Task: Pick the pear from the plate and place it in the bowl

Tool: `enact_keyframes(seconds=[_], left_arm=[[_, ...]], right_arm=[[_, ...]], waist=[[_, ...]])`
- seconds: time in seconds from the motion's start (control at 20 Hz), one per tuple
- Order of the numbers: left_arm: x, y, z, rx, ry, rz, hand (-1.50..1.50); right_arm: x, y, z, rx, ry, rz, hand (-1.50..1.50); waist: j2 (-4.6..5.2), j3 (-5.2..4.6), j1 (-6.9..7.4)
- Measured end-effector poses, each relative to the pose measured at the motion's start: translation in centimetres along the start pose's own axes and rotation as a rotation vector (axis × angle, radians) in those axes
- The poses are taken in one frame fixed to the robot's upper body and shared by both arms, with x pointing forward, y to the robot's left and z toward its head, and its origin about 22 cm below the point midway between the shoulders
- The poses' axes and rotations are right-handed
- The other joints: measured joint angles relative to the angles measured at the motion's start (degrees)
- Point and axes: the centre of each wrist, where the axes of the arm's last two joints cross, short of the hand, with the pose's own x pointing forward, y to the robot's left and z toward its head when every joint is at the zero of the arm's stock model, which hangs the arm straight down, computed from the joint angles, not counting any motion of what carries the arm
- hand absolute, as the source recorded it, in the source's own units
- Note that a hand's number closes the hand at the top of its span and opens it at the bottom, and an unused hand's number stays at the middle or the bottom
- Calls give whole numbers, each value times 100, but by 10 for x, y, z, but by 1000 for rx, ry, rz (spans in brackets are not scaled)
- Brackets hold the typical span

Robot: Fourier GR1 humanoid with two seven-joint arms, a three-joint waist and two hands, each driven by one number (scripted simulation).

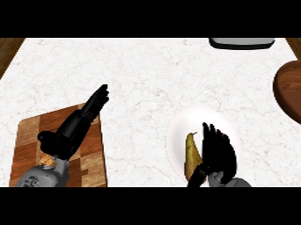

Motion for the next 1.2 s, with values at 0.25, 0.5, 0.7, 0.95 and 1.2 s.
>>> enact_keyframes(seconds=[0.25,0.5,0.7,0.95,1.2], left_arm=[[-2,3,-2,-2,-8,4,0],[-4,1,-4,2,-2,8,0],[-2,3,-5,0,-1,5,0],[-5,1,-1,-2,-4,-1,0],[-1,-2,-3,-25,-15,-3,0]], right_arm=[[0,3,-5,-3,-1,-13,150],[5,5,-10,-65,-44,5,150],[7,6,-14,-109,-46,8,150],[8,-9,-32,-128,-31,0,150],[-2,-77,-94,-164,53,-54,150]], waist=[[-13,-11,4],[-39,-31,8],[-47,-37,8],[-38,-26,30],[45,-1,161]])
